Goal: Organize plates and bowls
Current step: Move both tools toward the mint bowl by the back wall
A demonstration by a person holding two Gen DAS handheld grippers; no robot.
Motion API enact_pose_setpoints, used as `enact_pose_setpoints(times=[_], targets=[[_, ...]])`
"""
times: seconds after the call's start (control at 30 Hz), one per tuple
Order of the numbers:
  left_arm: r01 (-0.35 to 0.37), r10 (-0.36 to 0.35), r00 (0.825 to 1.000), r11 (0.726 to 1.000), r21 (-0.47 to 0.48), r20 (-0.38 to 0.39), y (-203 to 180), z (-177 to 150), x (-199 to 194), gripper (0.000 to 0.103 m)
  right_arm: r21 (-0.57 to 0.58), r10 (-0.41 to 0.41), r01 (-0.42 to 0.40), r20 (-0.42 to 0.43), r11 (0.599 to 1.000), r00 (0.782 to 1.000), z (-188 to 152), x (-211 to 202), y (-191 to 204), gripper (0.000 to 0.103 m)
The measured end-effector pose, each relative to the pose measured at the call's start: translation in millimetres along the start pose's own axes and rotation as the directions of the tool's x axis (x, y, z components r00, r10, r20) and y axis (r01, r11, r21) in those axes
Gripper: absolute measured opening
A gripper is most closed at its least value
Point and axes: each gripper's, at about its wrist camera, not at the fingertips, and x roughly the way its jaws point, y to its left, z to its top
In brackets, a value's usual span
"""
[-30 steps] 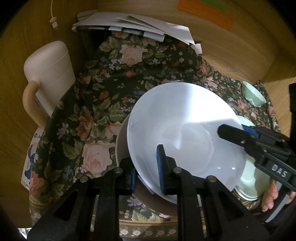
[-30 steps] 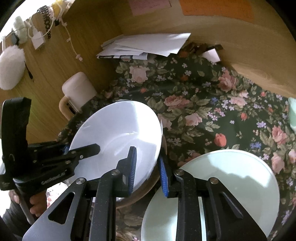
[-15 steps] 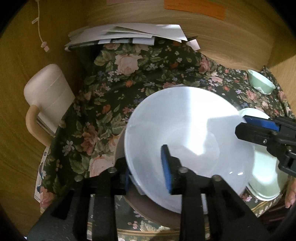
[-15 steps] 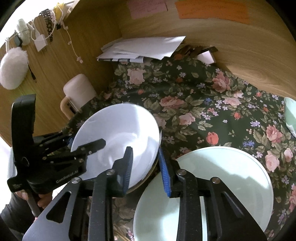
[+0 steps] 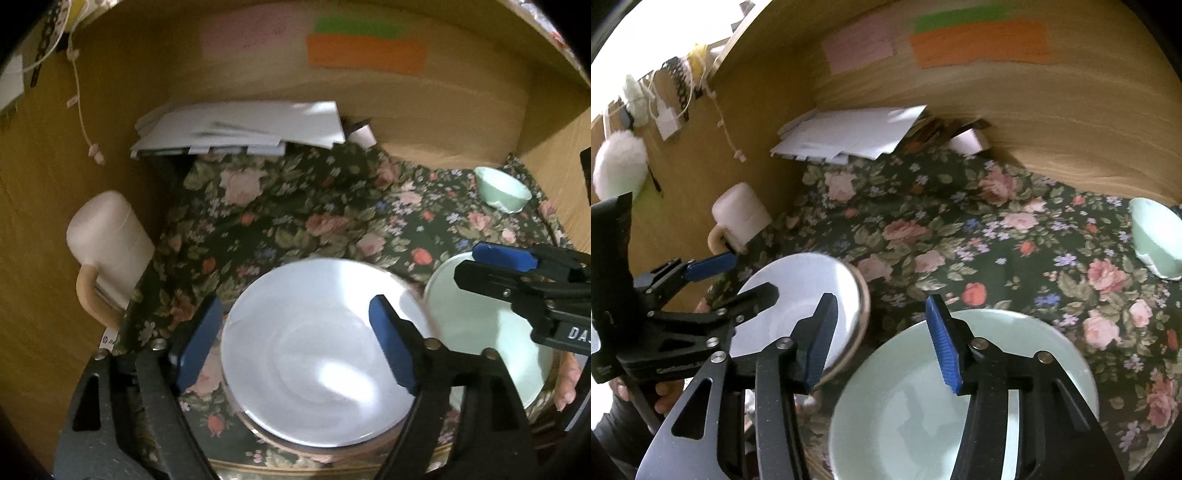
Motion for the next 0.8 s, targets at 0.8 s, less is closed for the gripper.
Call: enact_pose_setpoints(times=[0.8], targets=[[0.192, -0.191, 0.981, 0.977, 0.089, -0.018, -113.0, 108.7, 44.0, 0.096, 0.257, -0.332, 0.285, 0.163, 0.923, 0.929, 32.7, -92.9, -159.1, 0.076]])
